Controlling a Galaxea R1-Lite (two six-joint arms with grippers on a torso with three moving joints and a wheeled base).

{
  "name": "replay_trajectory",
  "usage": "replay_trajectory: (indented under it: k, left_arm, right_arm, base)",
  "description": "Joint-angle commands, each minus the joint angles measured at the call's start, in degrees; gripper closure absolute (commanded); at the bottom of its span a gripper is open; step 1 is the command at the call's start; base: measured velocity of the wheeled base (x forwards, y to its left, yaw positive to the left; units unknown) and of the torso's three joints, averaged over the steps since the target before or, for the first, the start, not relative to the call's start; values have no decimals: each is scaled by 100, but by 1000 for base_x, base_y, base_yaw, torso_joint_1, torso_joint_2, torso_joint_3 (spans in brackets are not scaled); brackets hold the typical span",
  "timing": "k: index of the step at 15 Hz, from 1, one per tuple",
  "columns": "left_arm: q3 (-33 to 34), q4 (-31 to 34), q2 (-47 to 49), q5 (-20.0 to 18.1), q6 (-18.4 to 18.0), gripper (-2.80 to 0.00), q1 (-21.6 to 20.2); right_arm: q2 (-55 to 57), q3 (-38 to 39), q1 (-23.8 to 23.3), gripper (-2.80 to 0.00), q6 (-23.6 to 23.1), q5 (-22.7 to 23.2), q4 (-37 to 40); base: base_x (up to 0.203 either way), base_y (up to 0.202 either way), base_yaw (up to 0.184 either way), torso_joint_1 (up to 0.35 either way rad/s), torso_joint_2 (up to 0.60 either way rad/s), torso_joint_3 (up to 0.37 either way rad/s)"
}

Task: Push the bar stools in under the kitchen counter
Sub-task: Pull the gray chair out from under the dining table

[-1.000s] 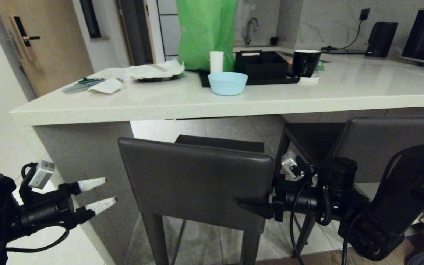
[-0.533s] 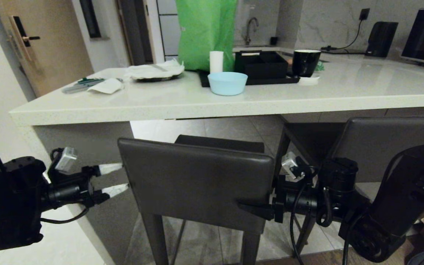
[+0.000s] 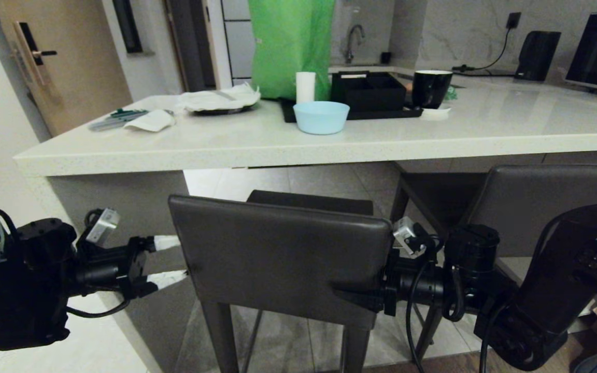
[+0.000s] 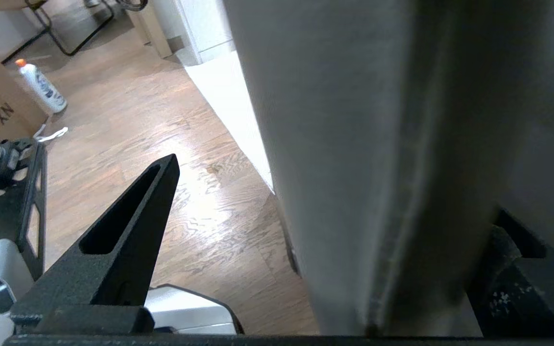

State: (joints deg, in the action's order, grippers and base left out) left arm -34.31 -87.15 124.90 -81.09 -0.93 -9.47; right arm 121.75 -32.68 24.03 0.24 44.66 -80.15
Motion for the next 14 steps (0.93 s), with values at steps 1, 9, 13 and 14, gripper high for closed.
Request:
replay_trajectory:
  k: [1,9,13,14]
  left_arm:
    - [-297,-51,239,-15,104,-280,17]
    - [-674,-51,397,194,304,-280,303]
    - [55,-51,186,317,30,-280,407]
    - [233,-51,150,314,-106,-280,410]
  right_arm:
    - [23,-17,5,-280,2,10,-44]
    - [191,-66,5,-280,9,0,-99]
    - [281,-113,5,-280,11,-1,-122]
    - [298,-115,5,-280,11,-1,-132]
  base:
    - [0,0,0,0,0,0]
    - [0,0,0,0,0,0]
    - [0,0,0,0,0,0]
    - [0,0,0,0,0,0]
